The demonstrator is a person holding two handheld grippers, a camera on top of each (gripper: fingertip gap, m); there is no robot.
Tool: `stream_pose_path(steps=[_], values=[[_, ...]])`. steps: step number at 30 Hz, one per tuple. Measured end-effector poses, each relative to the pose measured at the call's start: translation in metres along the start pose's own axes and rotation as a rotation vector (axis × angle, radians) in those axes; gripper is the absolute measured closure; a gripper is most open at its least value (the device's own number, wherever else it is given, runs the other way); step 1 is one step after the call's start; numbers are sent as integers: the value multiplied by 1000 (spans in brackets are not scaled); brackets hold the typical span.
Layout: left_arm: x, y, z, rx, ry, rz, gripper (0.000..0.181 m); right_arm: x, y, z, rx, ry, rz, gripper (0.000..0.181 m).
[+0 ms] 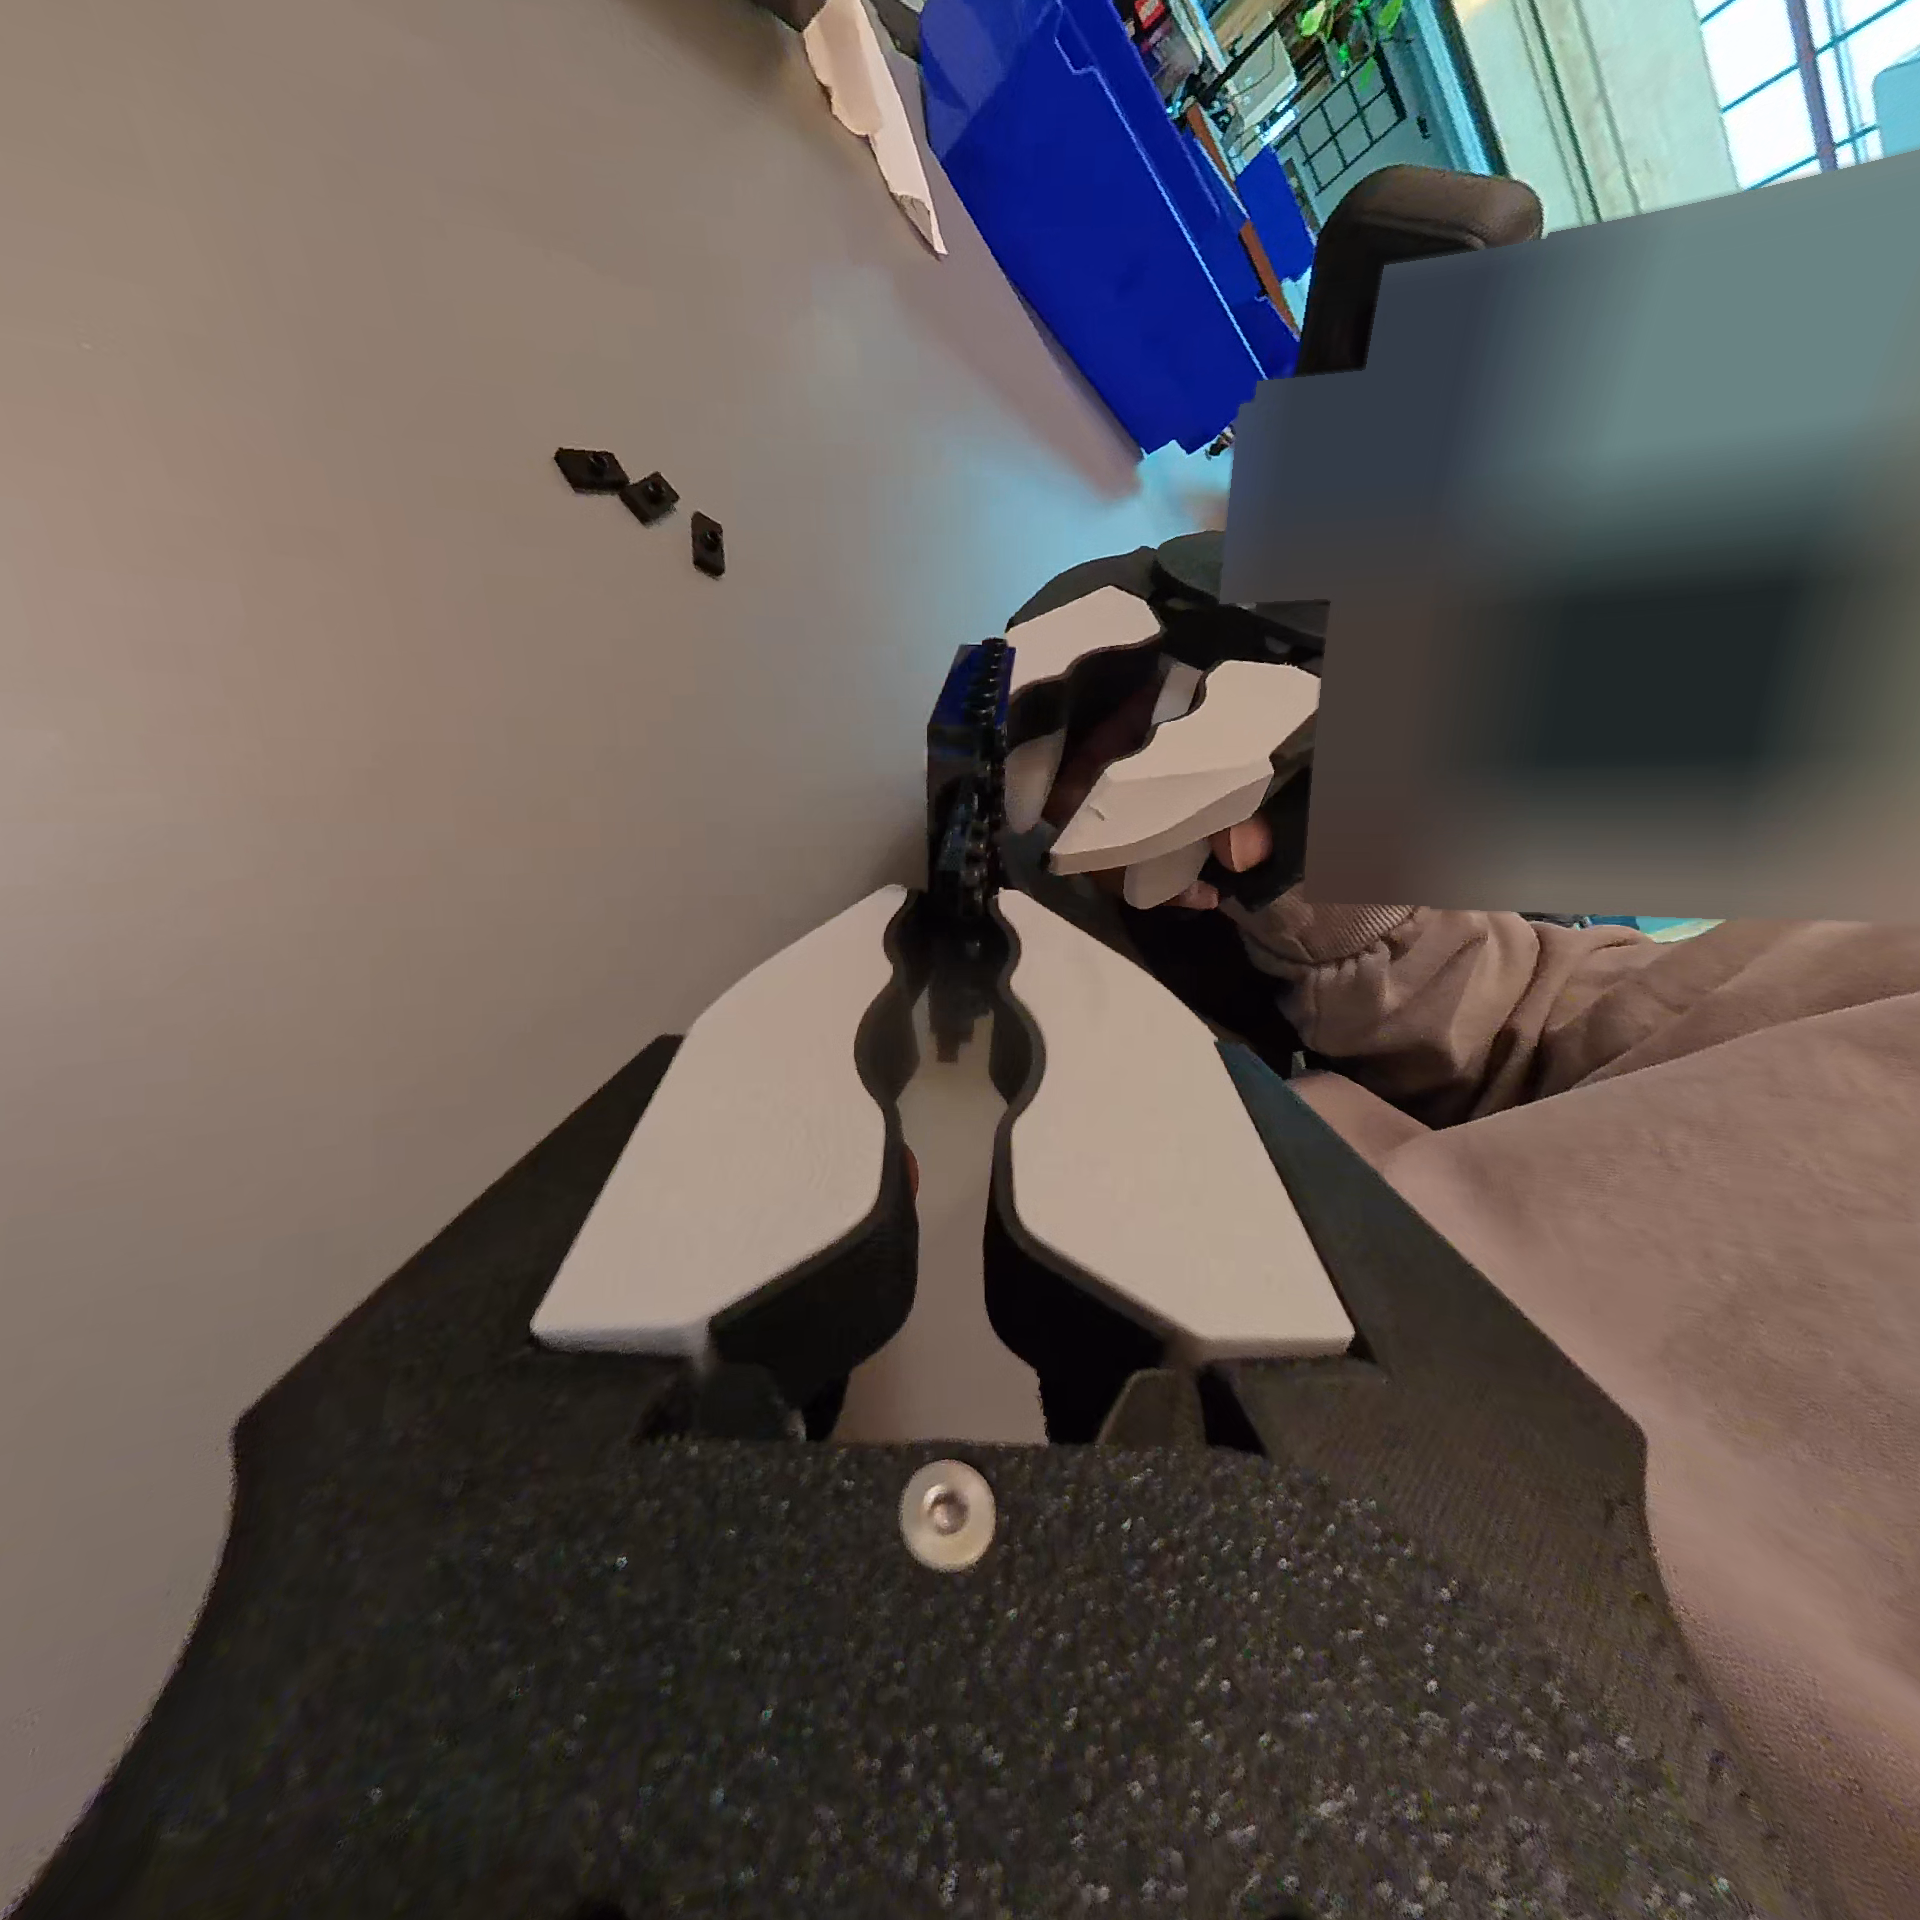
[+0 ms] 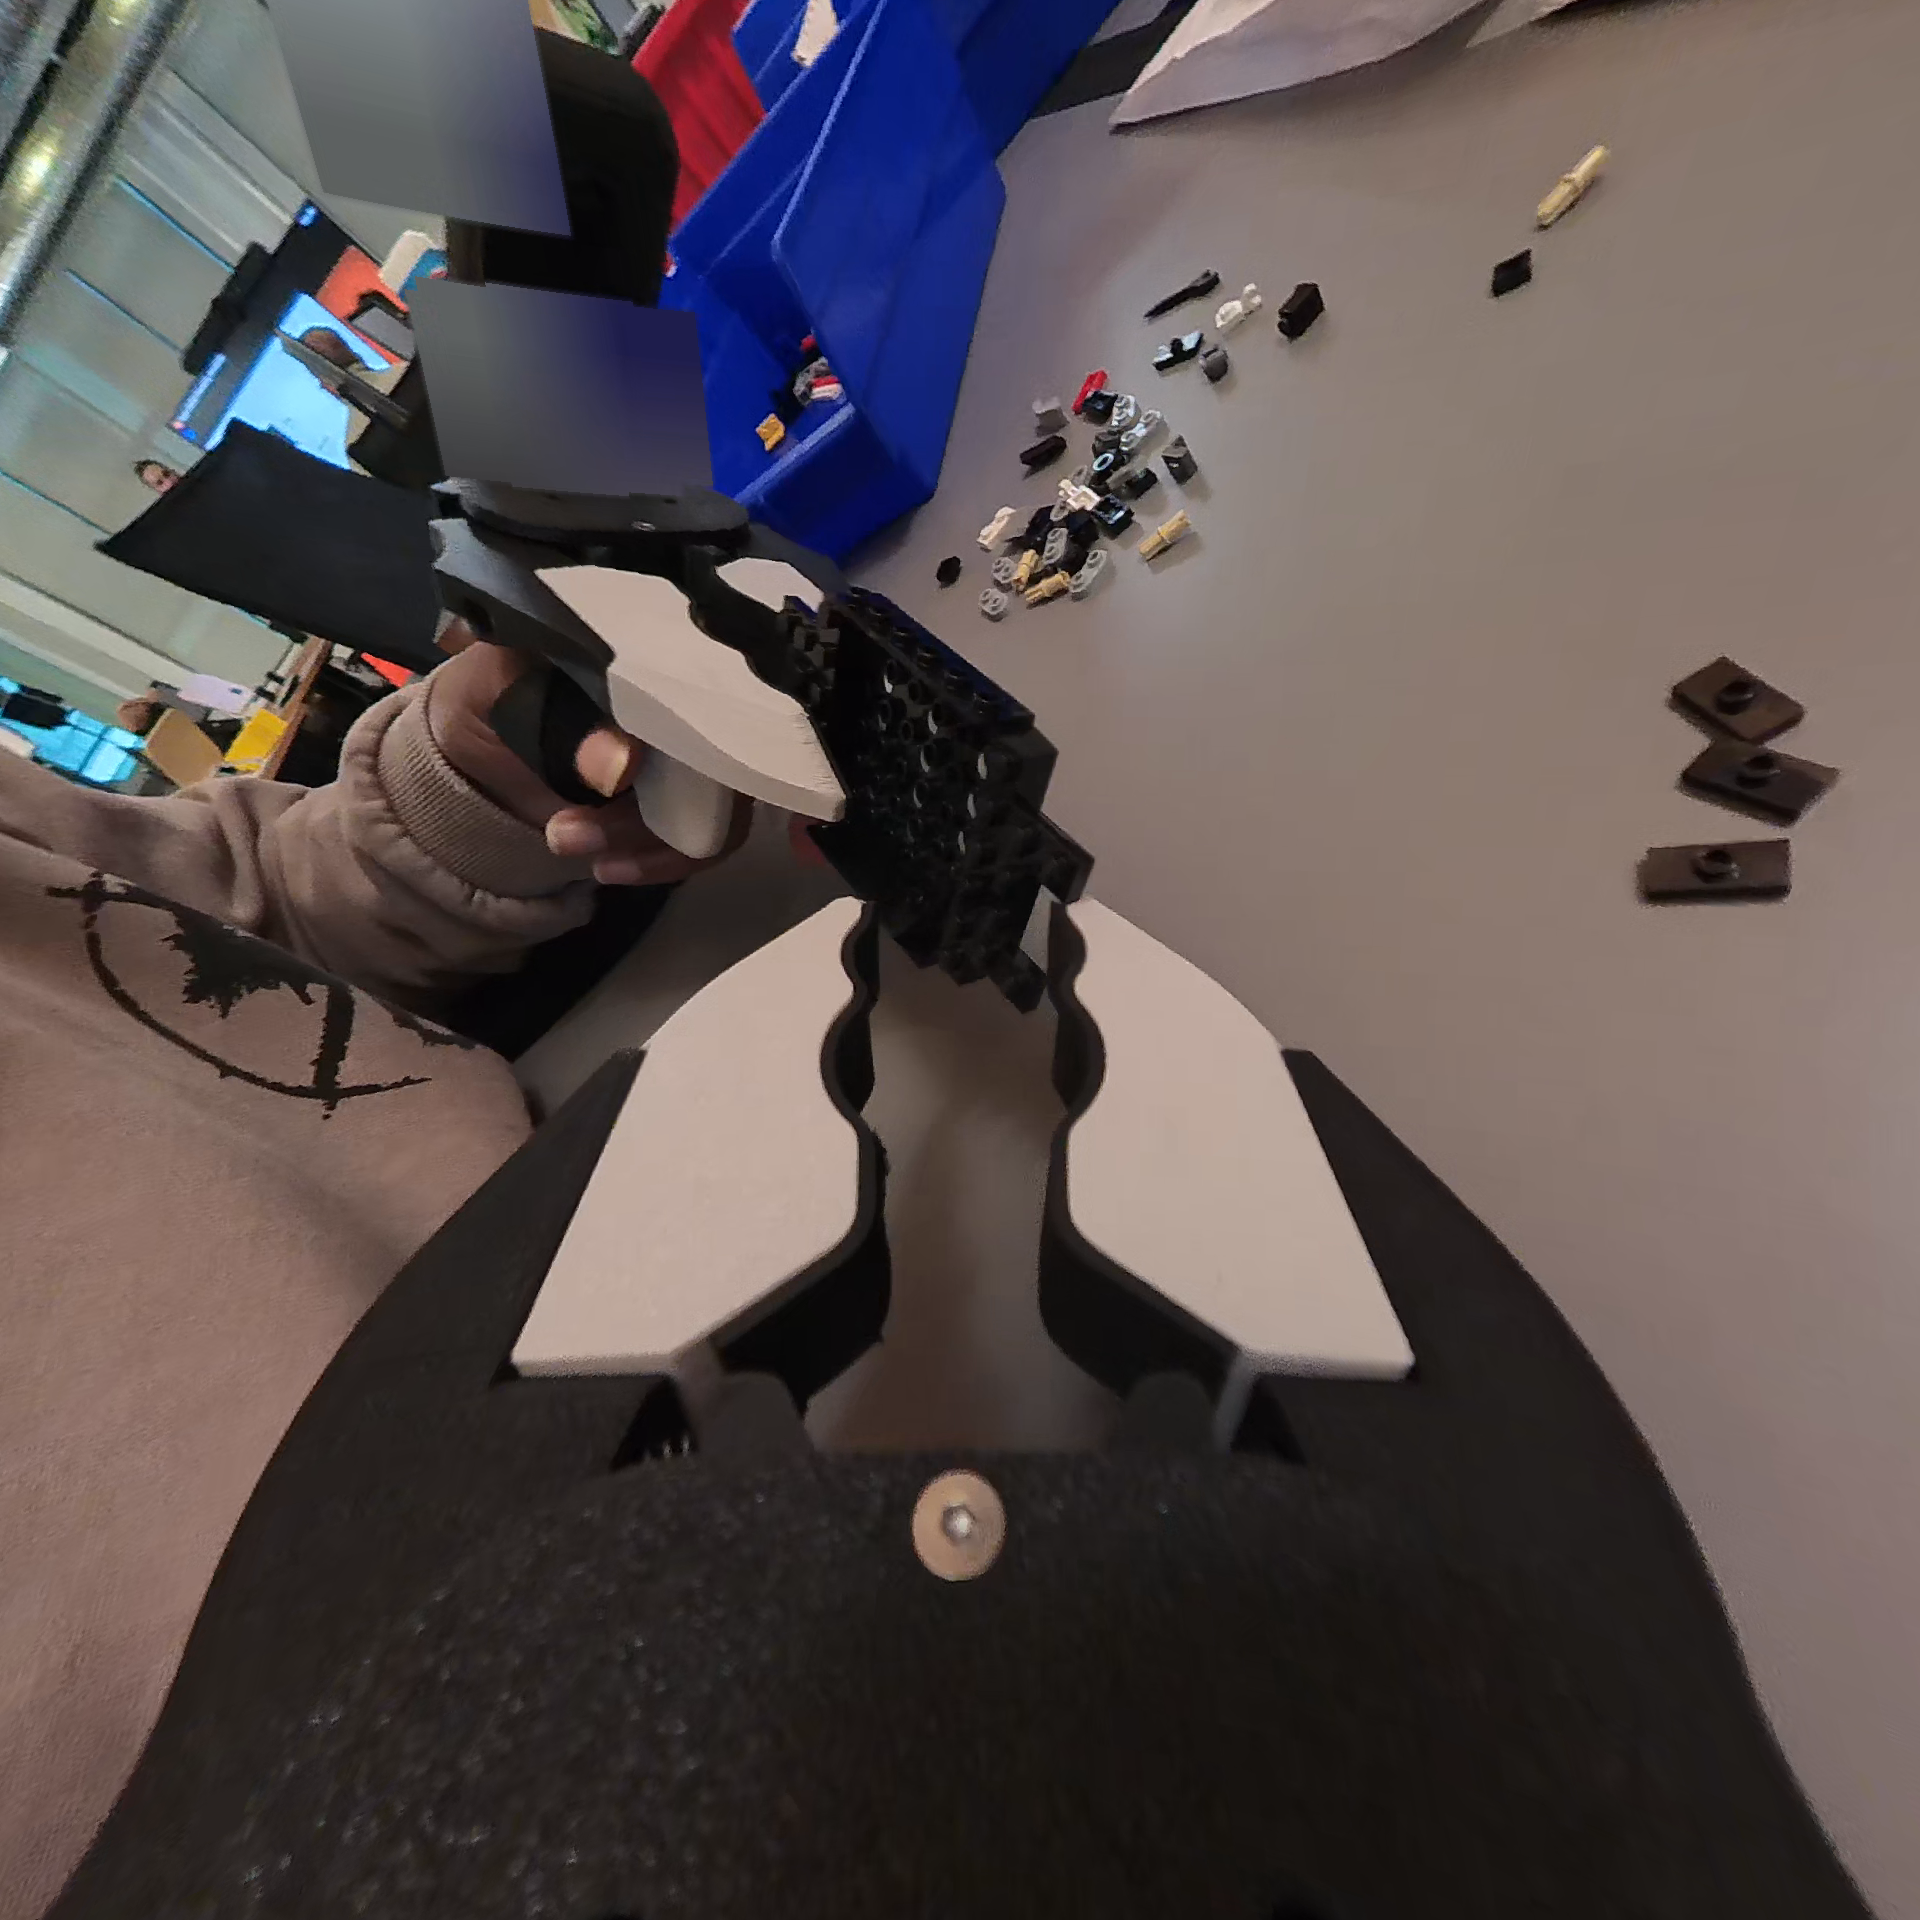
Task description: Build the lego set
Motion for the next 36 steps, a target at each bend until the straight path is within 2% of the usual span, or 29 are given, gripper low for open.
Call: stream_pose_path(steps=[5, 20, 32, 36], values=[[-1, 0, 1, 9, 15, 0, 171, 8, -1, 0, 19, -62, -9, 151], [3, -7, -11, -120, -78, -14, 171, 6, -7, 8, 26, 4, -39, 158], [6, -10, -20, -225, -130, 4, 171, 6, -7, 6, -189, -139, -43, 156], [6, -9, -22, -269, -159, 28, 171, 5, -5, 5, -189, -139, -36, 156]])
Point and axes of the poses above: each gripper's, where its closed fingertips meet, x out along the fingers, y out of its top, z = x × y across the jaws, the point moved 7 cm from there along -x, back along the fingers, and after that the axes turned 6 degrees about -y, right-handed, at the moved point
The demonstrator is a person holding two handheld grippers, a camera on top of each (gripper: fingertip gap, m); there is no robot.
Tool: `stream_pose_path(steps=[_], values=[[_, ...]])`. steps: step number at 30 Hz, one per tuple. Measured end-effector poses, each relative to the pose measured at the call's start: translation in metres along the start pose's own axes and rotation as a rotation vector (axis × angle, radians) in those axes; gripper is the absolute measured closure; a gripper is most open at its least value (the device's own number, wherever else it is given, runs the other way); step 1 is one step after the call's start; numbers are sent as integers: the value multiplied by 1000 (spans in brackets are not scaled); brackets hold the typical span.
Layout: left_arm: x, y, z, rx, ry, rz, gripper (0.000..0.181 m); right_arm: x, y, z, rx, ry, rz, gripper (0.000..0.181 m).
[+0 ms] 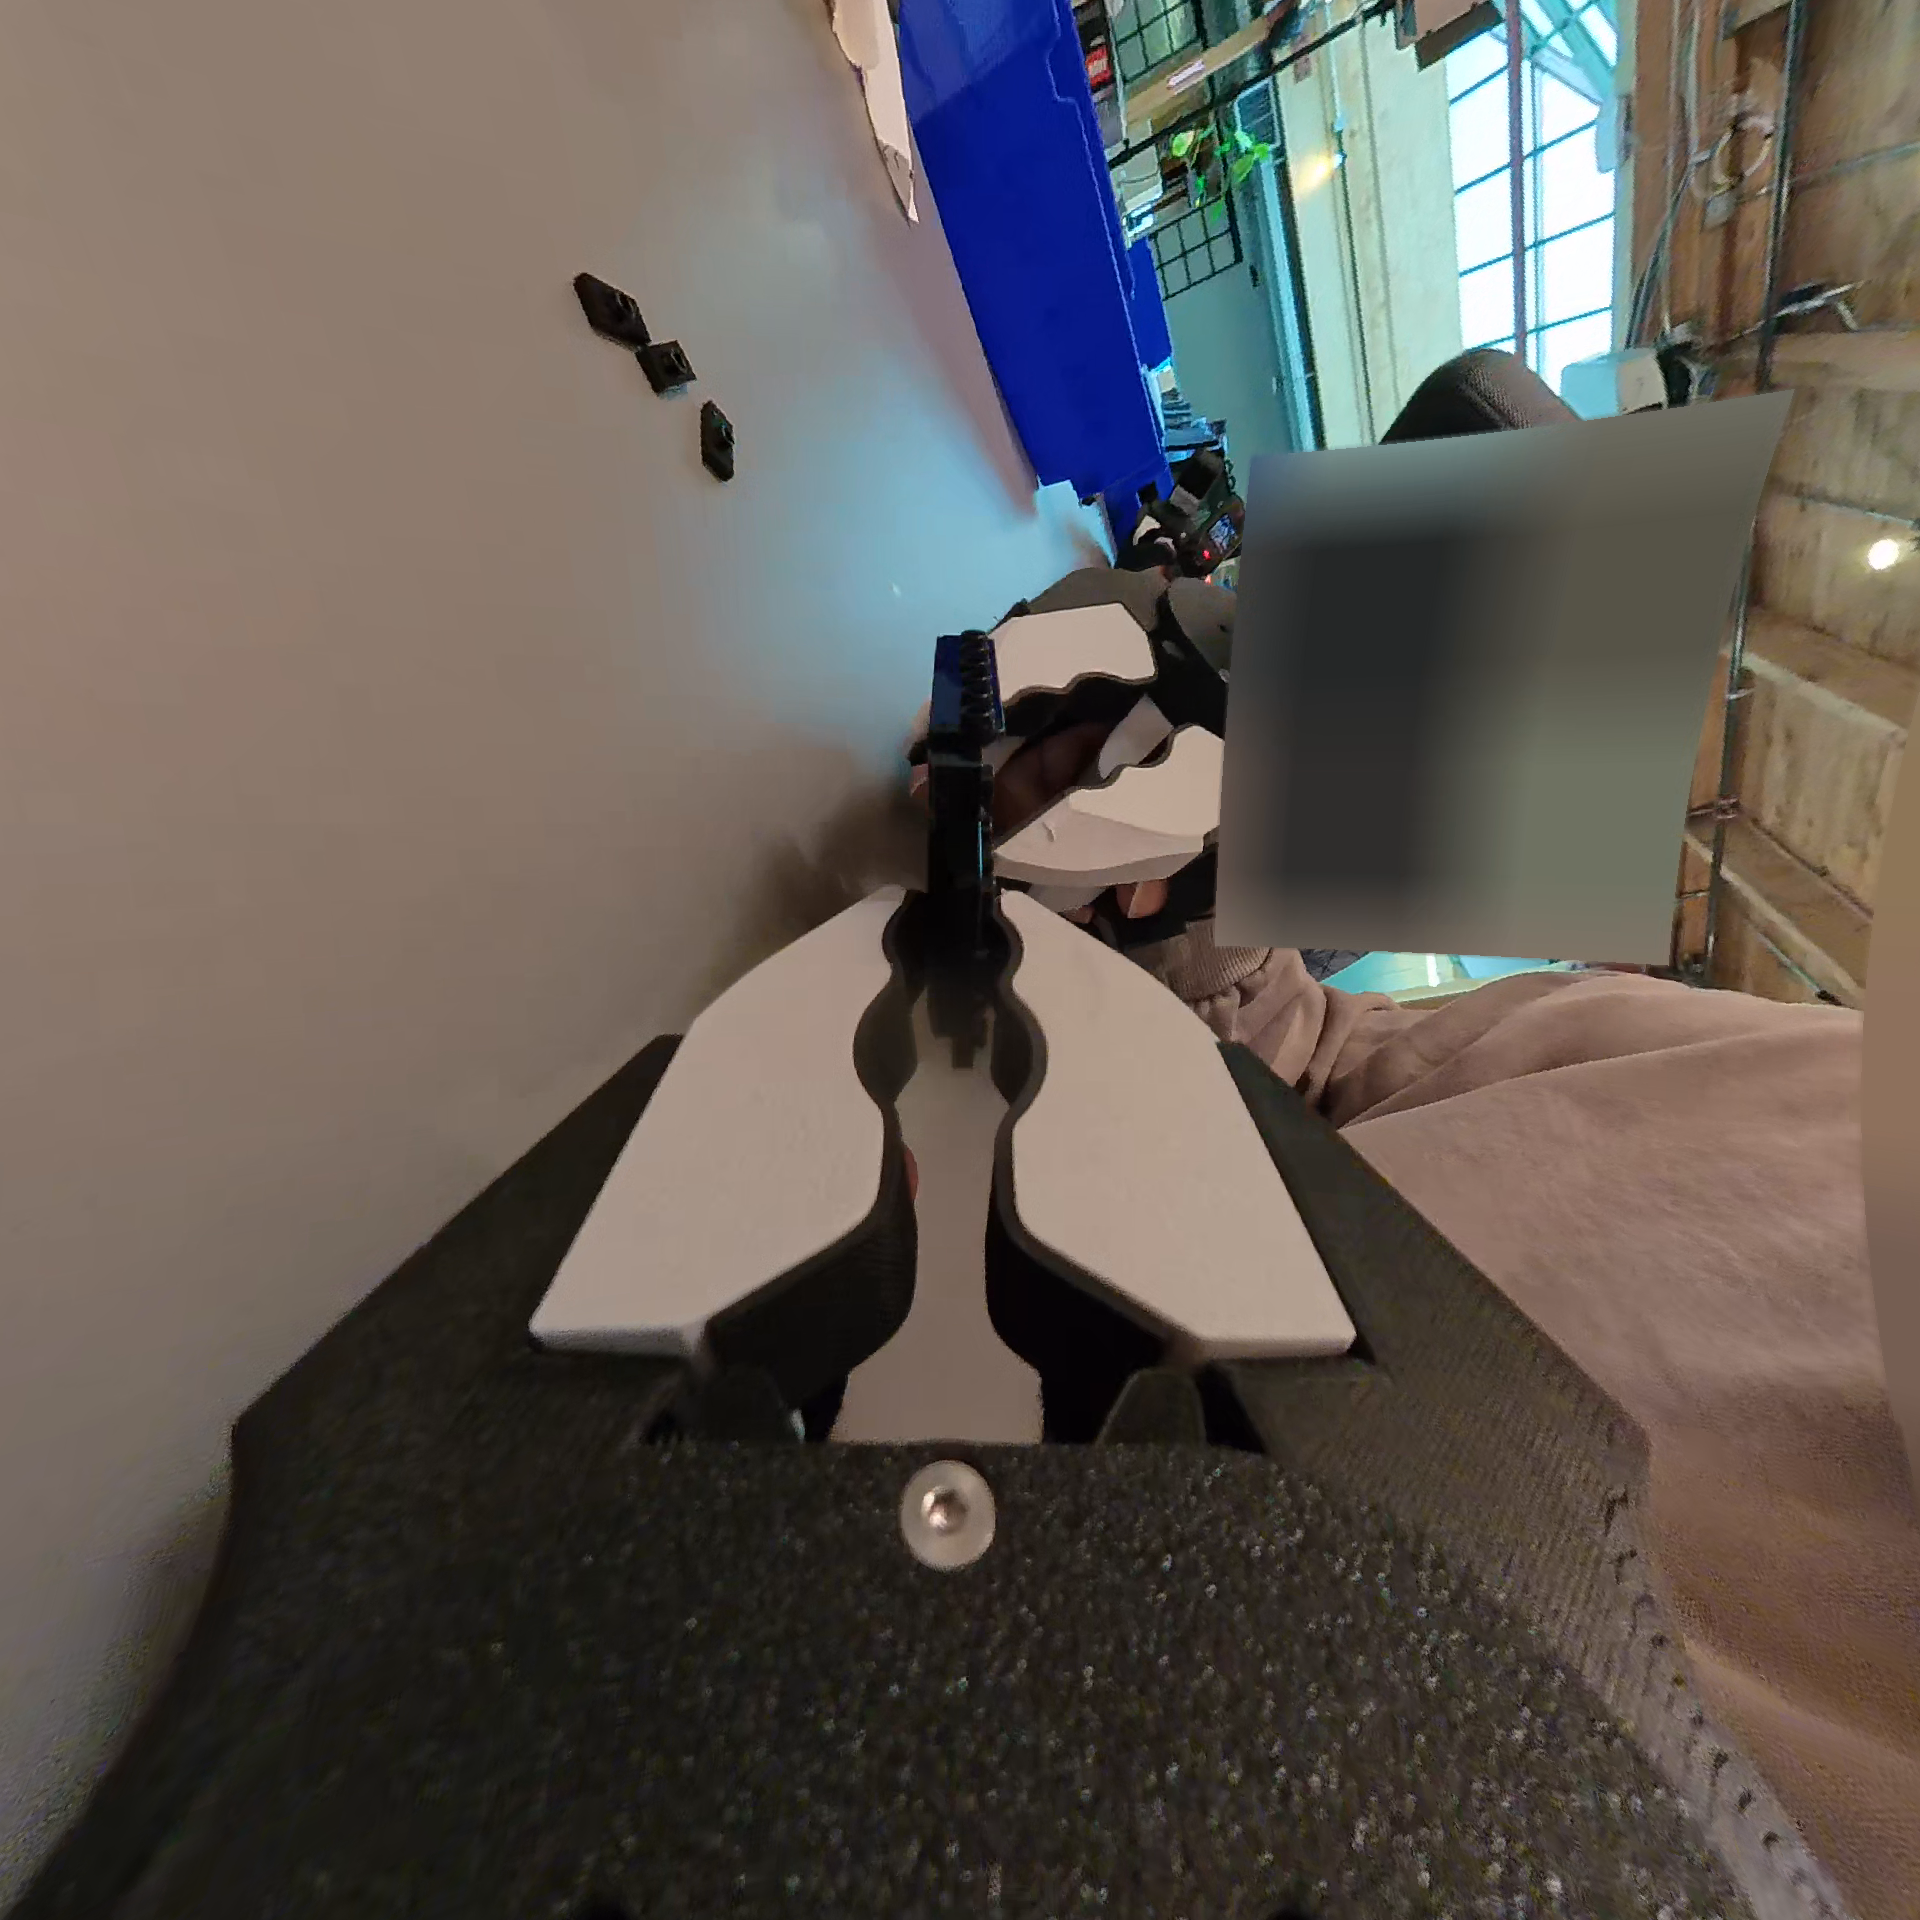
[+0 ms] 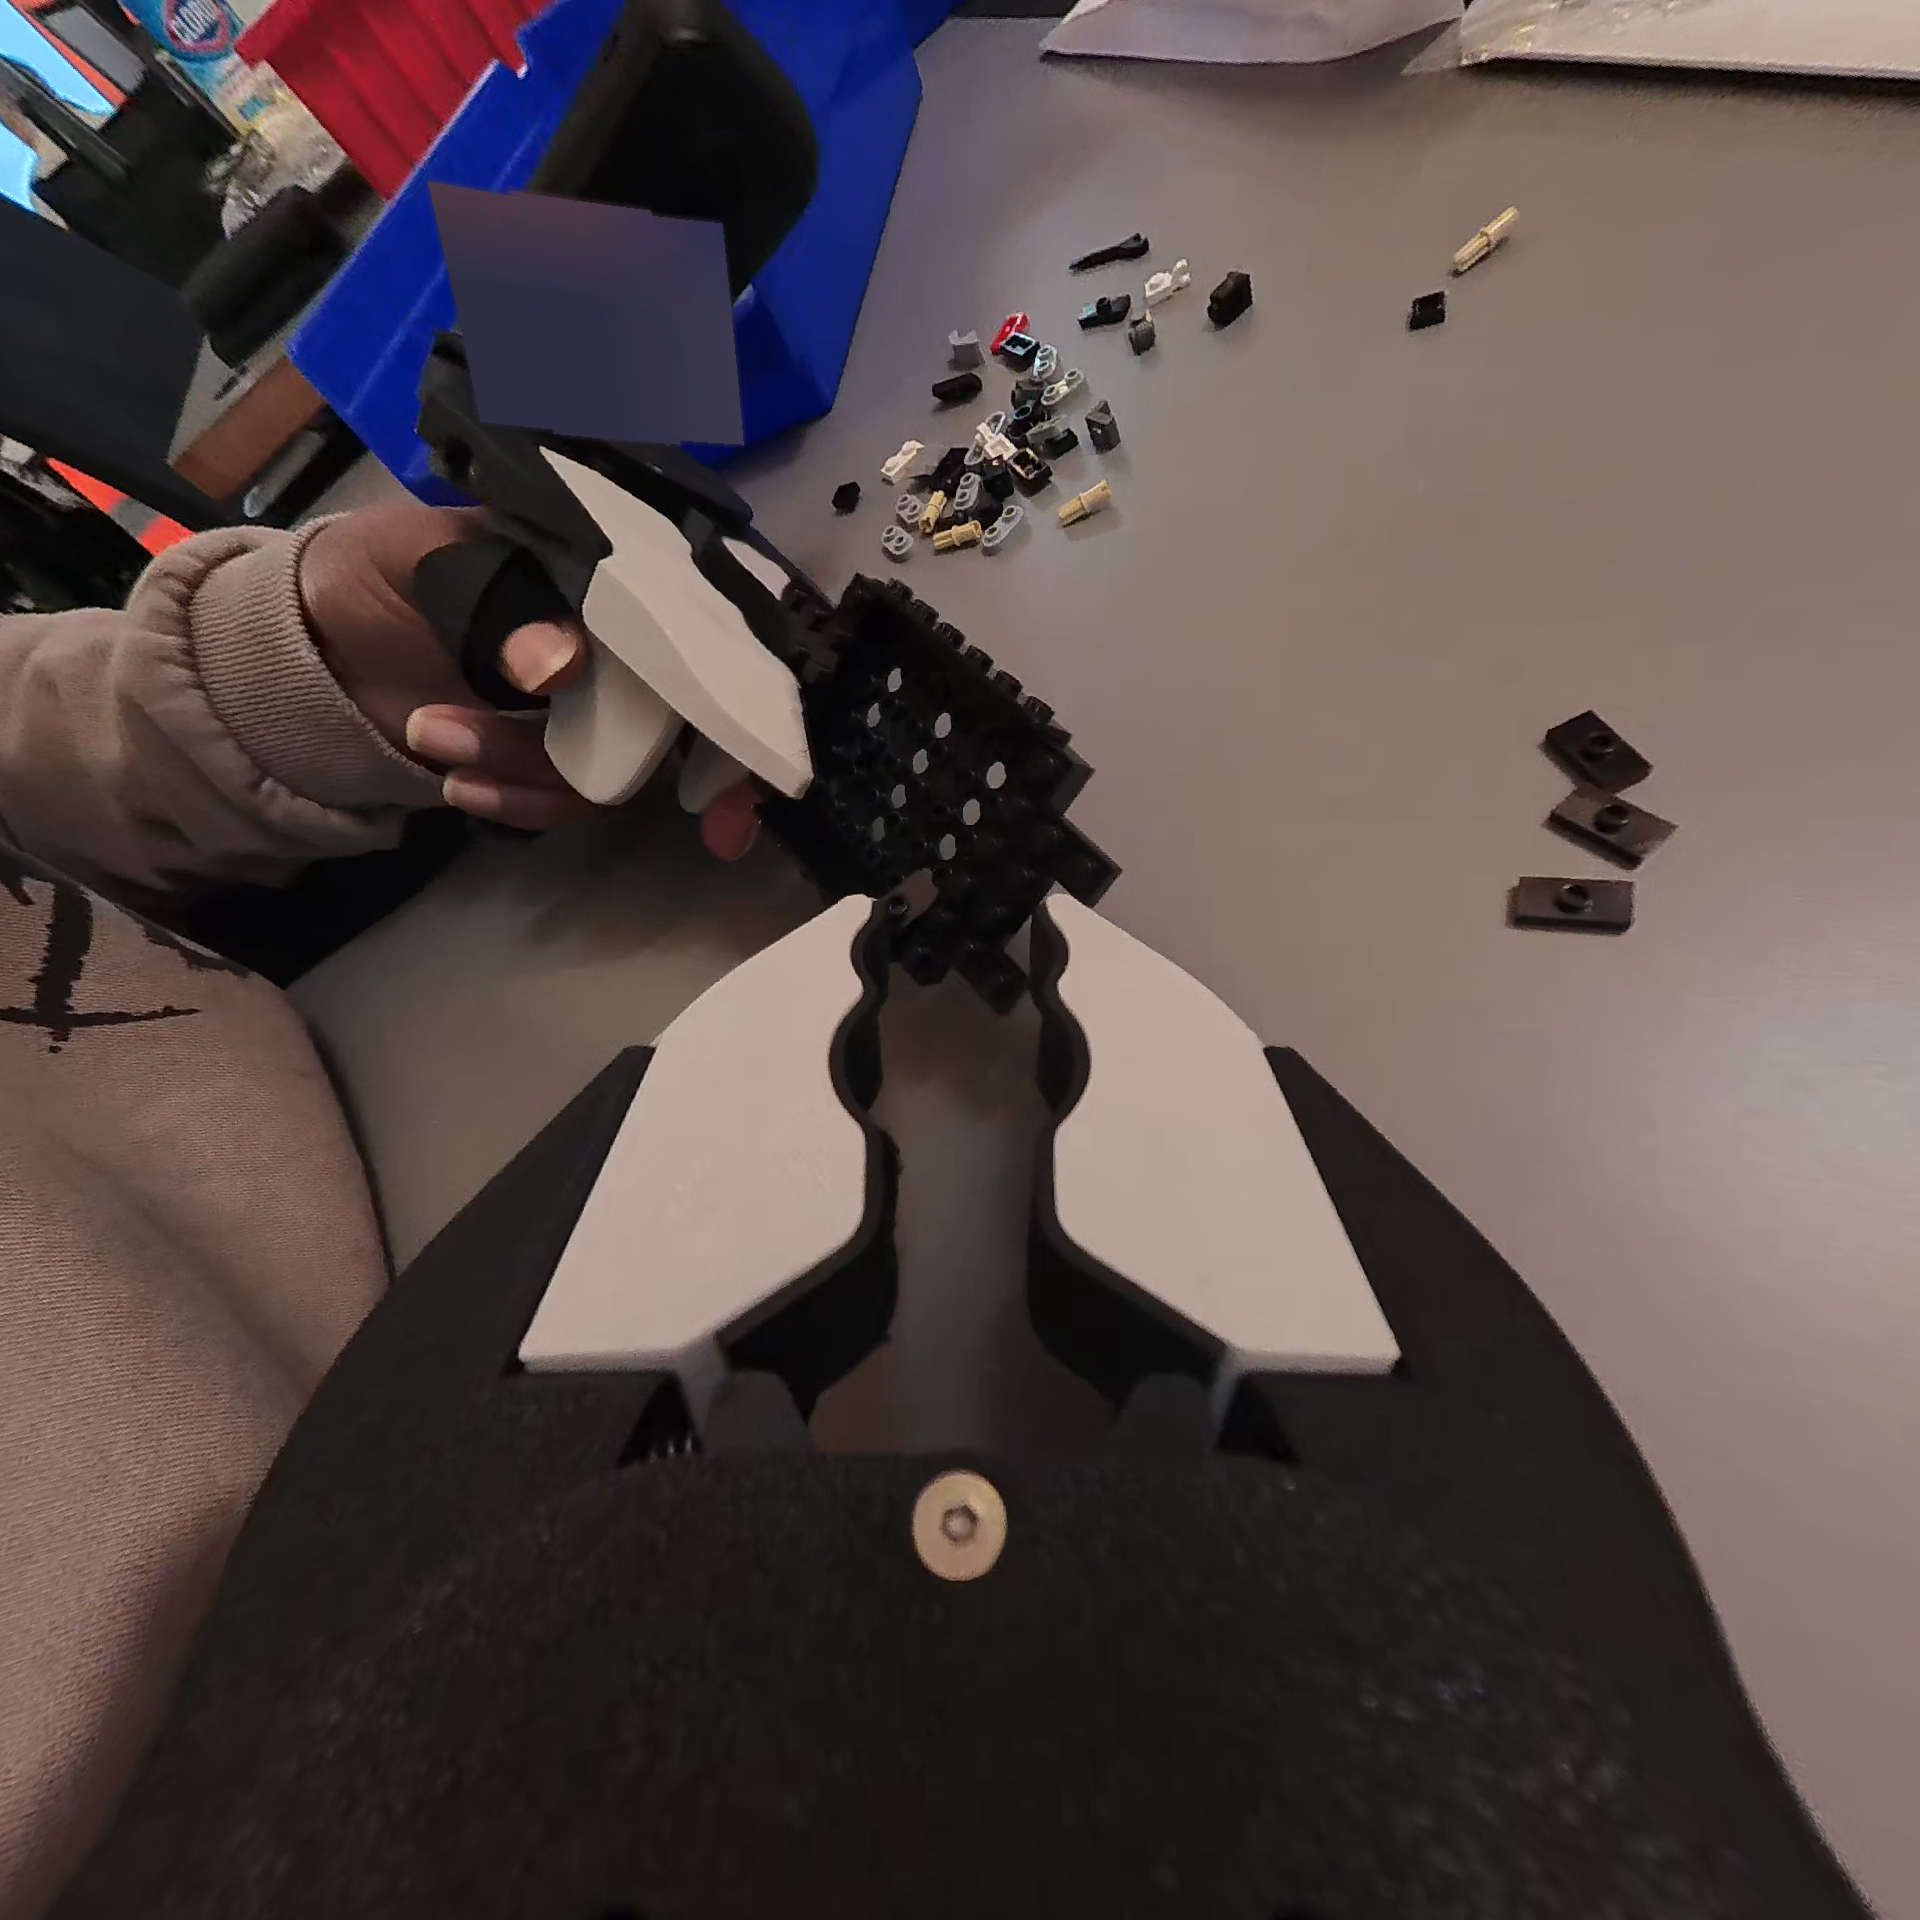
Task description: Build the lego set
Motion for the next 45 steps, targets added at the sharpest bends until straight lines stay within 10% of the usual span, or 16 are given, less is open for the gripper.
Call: stream_pose_path(steps=[25, 32, 45], values=[[0, 1, 0, -73, -83, 50, 172, -22, 22, 2, -94, -89, 242, 151], [-3, 6, -2, -47, -47, 104, 172, -9, 17, -19, -351, -188, 103, 162], [3, 4, 5, 137, 65, 190, 172, 3, 29, -25, -218, -290, 132, 166]])
Point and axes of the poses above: each gripper's, where its closed fingertips meet, x out along the fingers, y out of its top, z = x × y across the jaws, the point moved 7 cm from there along -x, back along the fingers, and after that the axes turned 6 degrees about -y, right-handed, at the moved point
